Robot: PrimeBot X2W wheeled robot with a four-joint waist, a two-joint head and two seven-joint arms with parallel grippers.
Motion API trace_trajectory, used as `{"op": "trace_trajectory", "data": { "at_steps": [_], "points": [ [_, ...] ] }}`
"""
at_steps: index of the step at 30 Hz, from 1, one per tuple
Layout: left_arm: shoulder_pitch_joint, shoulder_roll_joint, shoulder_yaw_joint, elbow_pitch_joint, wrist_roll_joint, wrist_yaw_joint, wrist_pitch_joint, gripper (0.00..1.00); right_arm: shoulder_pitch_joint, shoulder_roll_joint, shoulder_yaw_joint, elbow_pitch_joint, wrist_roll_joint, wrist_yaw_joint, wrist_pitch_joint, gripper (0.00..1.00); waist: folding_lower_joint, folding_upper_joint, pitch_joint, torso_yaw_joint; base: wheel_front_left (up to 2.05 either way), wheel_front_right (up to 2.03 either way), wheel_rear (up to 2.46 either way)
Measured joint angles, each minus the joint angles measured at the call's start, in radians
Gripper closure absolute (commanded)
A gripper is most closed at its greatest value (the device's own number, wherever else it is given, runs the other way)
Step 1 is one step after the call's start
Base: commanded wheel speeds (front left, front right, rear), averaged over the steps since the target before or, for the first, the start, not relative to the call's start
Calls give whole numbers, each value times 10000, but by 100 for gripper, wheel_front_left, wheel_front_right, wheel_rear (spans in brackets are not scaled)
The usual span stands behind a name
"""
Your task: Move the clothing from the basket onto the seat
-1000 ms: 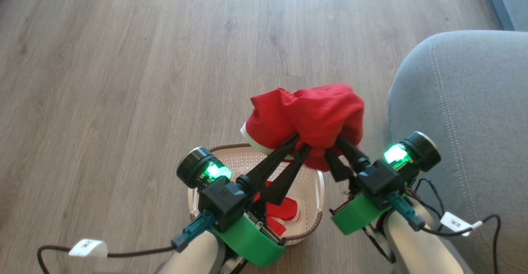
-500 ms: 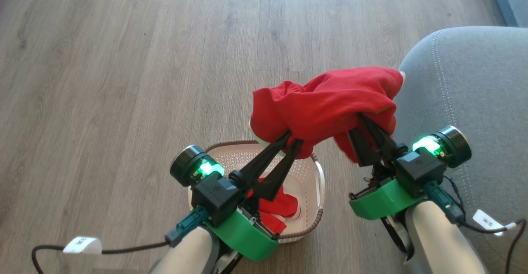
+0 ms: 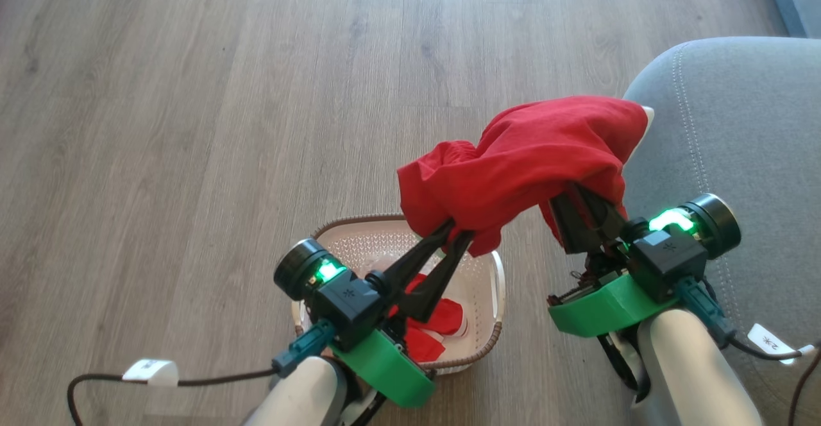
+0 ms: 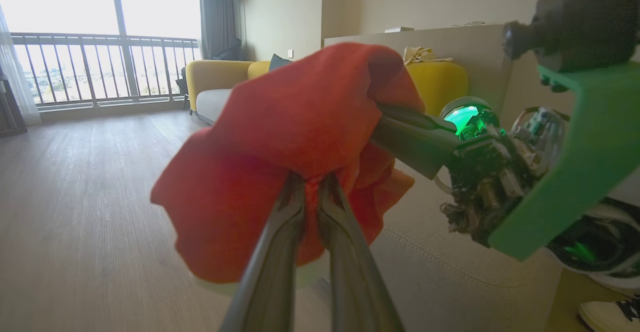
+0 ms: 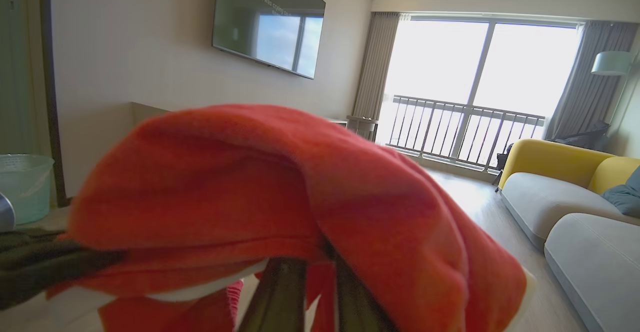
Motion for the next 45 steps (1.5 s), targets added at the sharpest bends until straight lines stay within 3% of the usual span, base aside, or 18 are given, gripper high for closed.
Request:
{"op": "trace_trajectory", "data": {
  "at_steps": [15, 16, 17, 18, 45],
  "points": [
    [-12, -50, -376, 698, -4, 0, -58, 100, 0, 2, 8, 23, 15, 12, 2, 100, 0, 0, -24, -20, 0, 0, 0],
    [-12, -54, -382, 709, -6, 0, -59, 63, 0, 2, 6, 23, 15, 12, 2, 100, 0, 0, -31, -21, 0, 0, 0],
    [-8, -48, -370, 752, -15, 0, -56, 16, -2, 6, -25, 13, 15, 4, 0, 100, 0, 0, -39, -21, 0, 0, 0],
    [2, -25, -343, 807, -31, 0, -54, 0, -7, 8, -104, 6, 15, -2, 0, 100, 0, 0, -48, -21, 0, 0, 0],
    [624, 336, -518, 1762, 318, 0, -48, 0, -7, 13, -1342, -301, -606, -2, 0, 100, 0, 0, -122, -120, 0, 0, 0]
  ]
}}
